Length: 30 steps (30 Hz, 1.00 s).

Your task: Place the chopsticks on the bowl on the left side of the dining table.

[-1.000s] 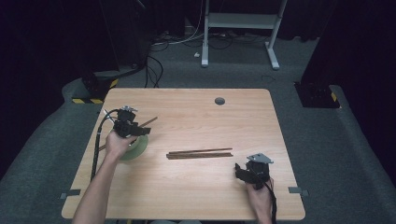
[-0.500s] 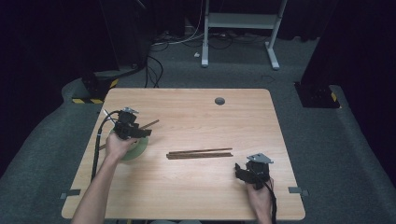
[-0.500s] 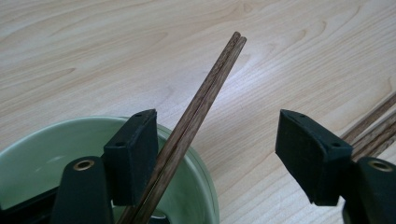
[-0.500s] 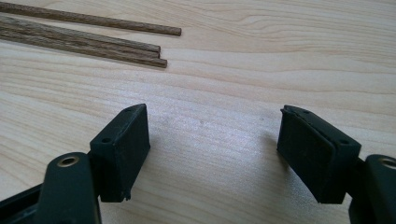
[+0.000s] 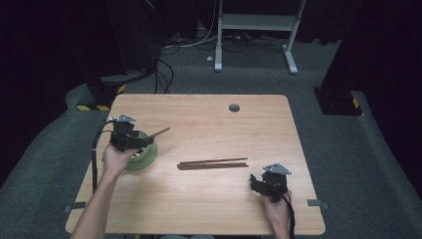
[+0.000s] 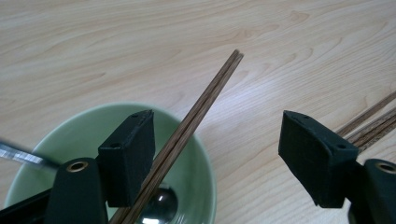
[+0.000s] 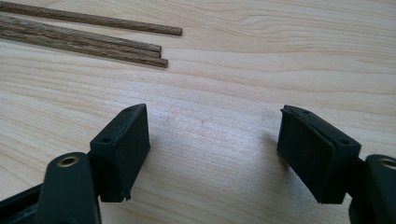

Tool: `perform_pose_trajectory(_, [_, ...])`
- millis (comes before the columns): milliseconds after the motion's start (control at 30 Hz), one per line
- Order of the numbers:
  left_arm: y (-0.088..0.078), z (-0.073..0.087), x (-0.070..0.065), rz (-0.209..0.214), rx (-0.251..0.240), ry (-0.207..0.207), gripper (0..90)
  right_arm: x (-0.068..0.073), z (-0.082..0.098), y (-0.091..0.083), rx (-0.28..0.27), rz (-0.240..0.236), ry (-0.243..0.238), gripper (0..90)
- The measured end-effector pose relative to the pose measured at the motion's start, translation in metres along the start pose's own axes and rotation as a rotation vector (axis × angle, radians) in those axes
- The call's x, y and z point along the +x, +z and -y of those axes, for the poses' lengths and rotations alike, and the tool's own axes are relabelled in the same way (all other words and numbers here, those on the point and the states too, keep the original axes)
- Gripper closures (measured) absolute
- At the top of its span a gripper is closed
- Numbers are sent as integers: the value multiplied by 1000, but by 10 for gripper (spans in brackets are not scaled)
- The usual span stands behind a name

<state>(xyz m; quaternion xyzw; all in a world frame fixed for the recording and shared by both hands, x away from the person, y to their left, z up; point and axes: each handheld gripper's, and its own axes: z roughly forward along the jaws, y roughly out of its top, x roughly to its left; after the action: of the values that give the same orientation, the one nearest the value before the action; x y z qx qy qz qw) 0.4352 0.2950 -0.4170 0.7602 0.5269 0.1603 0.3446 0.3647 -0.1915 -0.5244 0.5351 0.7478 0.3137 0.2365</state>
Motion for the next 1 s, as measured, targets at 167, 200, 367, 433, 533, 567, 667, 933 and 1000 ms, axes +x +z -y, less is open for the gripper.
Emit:
perform_pose_trajectory(167, [-17,12,4,-4,-20,-27,267,0,0,0,-1,0,-1,247])
perform_pose_trajectory(200, [-25,19,6,-7,-27,-41,267,0,0,0,0,0,0,247])
perform_pose_trajectory(367, [-40,40,12,-18,-23,-90,269,0,0,0,0,0,0,247])
perform_pose_trajectory(433, [-43,44,14,-20,-20,-97,270,0,0,0,0,0,0,247])
perform_pose_trajectory(533, [-48,56,17,-32,-9,-123,272,0,0,0,-1,-1,-1,247])
perform_pose_trajectory(567, [-50,59,18,-35,-4,-129,272,0,0,0,-1,-1,-2,248])
perform_pose_trajectory(667, [-52,66,19,-33,0,-152,268,0,0,0,-1,-1,-1,247])
perform_pose_trajectory(933, [-45,76,22,-44,26,-211,268,0,0,0,-1,-1,-2,247])
perform_pose_trajectory(1000, [-44,76,22,-44,27,-215,267,0,0,0,-1,-1,-1,247])
